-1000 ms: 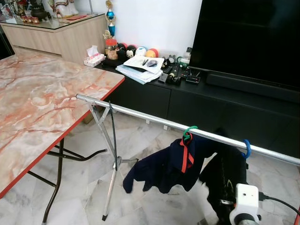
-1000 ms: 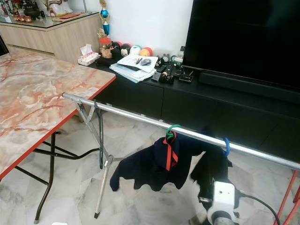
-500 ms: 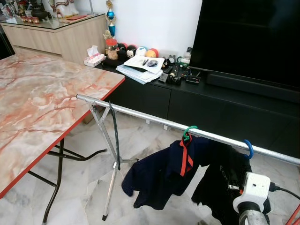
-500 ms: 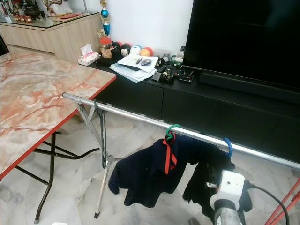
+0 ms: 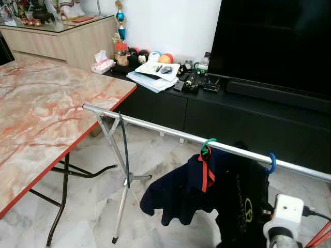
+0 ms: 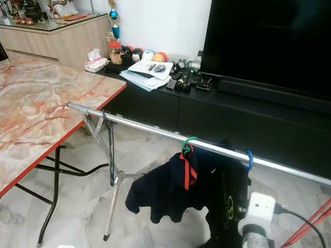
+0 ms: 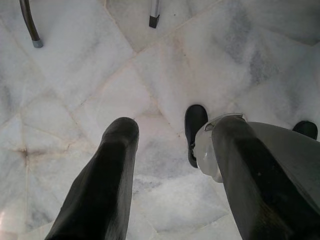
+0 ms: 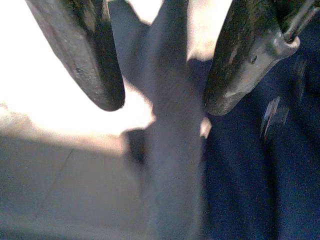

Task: Hang hanger

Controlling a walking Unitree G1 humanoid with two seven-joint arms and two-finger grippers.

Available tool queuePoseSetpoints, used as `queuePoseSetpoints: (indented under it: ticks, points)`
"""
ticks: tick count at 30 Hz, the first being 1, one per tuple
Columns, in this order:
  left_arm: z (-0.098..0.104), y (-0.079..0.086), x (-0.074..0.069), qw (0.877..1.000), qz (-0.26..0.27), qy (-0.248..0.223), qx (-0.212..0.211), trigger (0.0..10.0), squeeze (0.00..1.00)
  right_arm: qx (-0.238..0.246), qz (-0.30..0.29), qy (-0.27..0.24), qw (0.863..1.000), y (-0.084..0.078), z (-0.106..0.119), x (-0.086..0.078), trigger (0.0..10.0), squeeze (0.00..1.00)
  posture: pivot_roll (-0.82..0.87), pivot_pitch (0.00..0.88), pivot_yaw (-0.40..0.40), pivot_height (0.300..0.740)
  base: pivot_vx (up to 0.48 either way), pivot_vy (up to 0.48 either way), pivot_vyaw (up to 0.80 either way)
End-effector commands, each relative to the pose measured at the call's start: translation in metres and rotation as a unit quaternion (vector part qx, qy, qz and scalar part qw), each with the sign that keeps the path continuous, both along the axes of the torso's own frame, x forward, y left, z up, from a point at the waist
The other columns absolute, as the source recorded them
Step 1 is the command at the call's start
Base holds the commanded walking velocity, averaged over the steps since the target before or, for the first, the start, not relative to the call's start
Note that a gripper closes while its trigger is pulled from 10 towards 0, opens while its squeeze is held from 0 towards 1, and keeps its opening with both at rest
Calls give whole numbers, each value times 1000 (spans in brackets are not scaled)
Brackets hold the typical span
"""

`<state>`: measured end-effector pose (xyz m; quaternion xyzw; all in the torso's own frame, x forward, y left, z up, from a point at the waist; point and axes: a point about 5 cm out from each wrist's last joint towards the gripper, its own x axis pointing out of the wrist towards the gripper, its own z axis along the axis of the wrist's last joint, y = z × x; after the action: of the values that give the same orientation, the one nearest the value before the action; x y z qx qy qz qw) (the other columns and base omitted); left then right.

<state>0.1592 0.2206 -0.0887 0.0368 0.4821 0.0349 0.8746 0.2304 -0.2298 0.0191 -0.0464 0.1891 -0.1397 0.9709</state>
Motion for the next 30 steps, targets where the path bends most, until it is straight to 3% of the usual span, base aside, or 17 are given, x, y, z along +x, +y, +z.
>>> queuePoseSetpoints:
  ticks: [1, 8, 16, 24, 30]
  points:
    - [-2, 1, -5, 1000, 1, 12, -1, 10000, 0, 17, 3, 39, 999, 3, -13, -5, 10000, 0, 96, 16, 0, 740, 0, 0, 0]
    - [-2, 1, -5, 1000, 0, 12, -2, 10000, 0, 31, 27, 96, 994, 13, -36, -13, 10000, 0, 91, 17, -3, 740, 0, 0, 0]
    - [-3, -1, -6, 1000, 3, 12, -3, 10000, 0, 48, -44, 143, 987, 10, -61, -17, 10000, 0, 102, 17, -20, 740, 0, 0, 0]
    - [-3, -1, -6, 1000, 1, 13, -2, 10000, 0, 75, -54, 160, 983, 17, -76, -23, 10000, 0, 105, 23, -19, 740, 0, 0, 0]
    - [-3, -1, -7, 1000, -1, 14, -1, 10000, 0, 79, -71, 147, 983, 8, -77, -25, 10000, 0, 104, 25, -18, 740, 0, 0, 0]
